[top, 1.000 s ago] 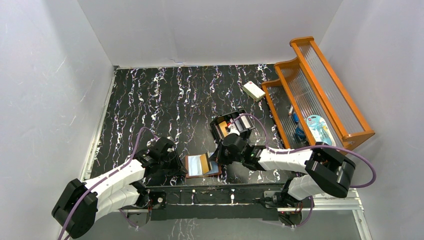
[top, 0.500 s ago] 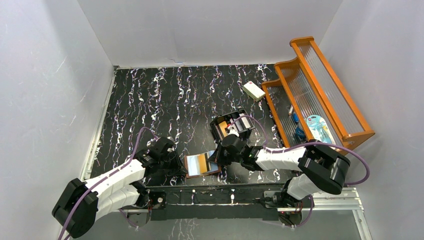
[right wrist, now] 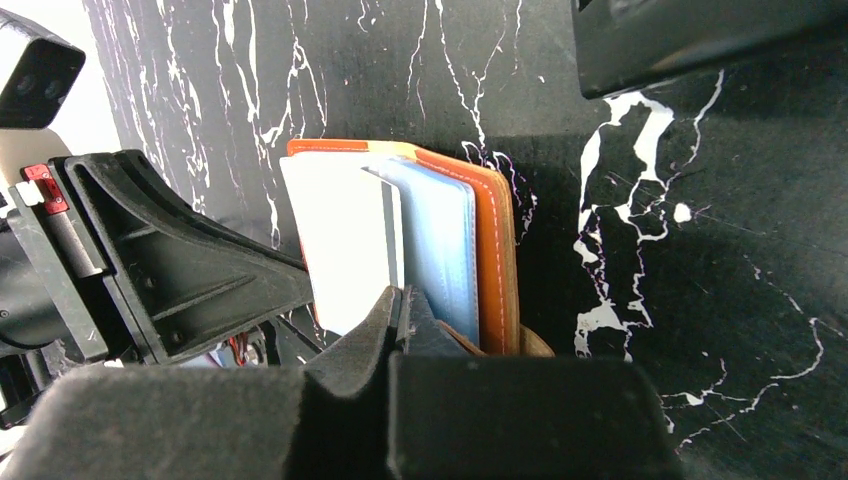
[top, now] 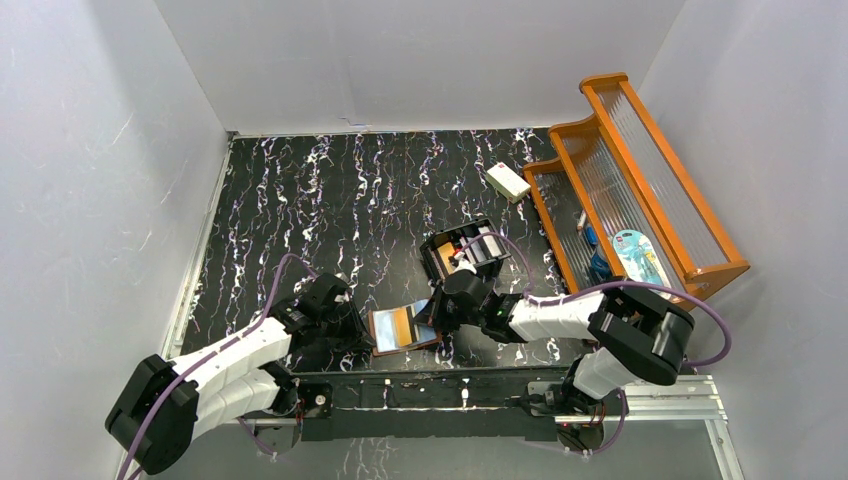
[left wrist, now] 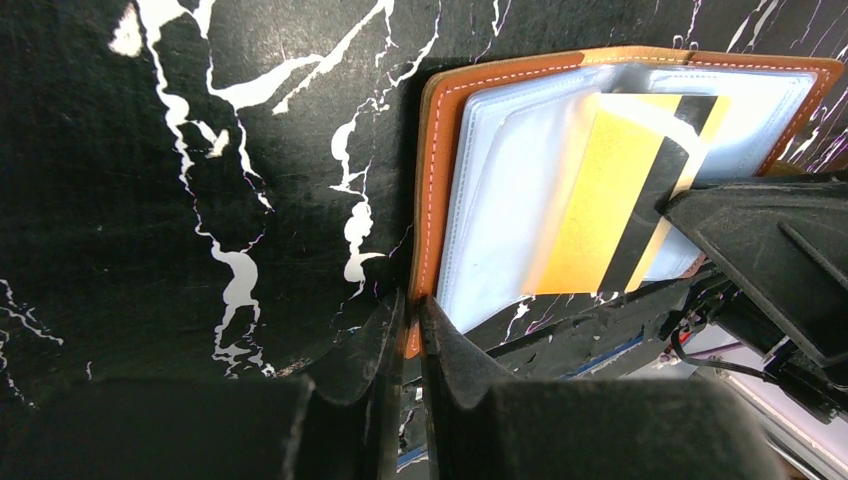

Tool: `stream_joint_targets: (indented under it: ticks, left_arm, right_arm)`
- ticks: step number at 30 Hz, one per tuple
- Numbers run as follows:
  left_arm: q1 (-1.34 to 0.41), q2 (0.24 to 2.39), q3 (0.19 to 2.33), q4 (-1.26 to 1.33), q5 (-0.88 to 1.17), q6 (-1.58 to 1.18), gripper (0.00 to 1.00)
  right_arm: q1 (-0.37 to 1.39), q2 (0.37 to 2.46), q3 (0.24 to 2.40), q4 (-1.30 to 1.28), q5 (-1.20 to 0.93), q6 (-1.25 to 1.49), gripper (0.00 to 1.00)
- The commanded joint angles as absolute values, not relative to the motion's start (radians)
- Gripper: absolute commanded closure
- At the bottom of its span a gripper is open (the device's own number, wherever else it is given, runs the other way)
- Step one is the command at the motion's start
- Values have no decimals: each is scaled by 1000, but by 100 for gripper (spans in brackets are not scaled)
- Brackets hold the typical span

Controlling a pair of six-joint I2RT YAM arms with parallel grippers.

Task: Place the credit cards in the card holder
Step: Insert the credit card into the card holder.

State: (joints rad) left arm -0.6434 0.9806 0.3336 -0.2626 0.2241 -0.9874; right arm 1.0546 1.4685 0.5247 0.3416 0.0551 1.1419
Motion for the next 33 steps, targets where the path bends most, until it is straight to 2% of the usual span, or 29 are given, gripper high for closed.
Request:
stream_joint_targets:
  ticks: [1, 14, 18, 33]
  left_arm:
    - [-641, 996, 319, -259, 234, -980, 91]
    - [-641, 995, 319, -258, 235, -982, 91]
    - [-641, 994, 321, -253, 236, -982, 91]
    - [-641, 996, 331, -248, 237, -977, 91]
  right_arm:
    - [1063, 1488, 514, 383, 17, 1150, 100]
    - [1058, 1521, 540, 375, 5, 1106, 100]
    - [1058, 1568, 576, 356, -37, 1090, 92]
    - [1079, 1630, 691, 271, -92, 1005, 80]
